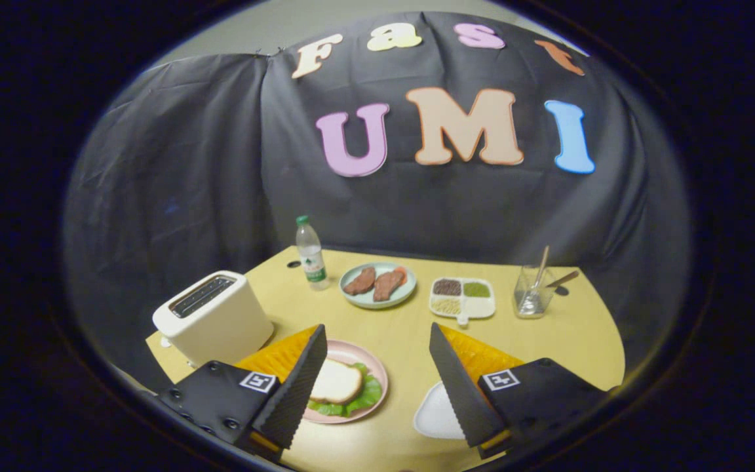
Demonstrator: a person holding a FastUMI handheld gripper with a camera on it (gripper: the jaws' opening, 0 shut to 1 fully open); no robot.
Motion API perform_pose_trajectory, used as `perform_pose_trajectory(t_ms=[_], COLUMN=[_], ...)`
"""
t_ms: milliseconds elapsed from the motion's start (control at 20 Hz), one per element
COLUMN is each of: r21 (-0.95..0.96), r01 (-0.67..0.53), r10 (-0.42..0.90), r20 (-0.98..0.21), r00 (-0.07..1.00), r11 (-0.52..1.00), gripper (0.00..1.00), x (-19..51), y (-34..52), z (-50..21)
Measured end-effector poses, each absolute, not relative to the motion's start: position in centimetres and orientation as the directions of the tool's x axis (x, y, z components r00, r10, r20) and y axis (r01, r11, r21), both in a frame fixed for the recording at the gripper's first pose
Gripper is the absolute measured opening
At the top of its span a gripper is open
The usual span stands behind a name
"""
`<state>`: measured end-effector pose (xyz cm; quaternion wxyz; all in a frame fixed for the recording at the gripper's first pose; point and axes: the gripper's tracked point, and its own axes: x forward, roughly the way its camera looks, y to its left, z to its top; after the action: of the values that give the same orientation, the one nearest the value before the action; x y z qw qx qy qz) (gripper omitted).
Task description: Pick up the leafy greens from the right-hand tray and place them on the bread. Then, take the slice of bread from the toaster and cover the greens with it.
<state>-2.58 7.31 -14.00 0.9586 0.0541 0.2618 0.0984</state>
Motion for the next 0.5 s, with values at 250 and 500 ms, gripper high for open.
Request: perform_pose_trajectory(t_ms=[250, 500], r21=[0.069, -0.031], r01=[-0.076, 0.025], r10=[0.095, -0.029], r20=[-0.330, -0.161], r00=[0.939, 0.987], r11=[0.995, 0.999], gripper=[0.97, 0.97], x=[-1.3, -1.9], y=[2.5, -1.3], z=[-8.6, -3.3])
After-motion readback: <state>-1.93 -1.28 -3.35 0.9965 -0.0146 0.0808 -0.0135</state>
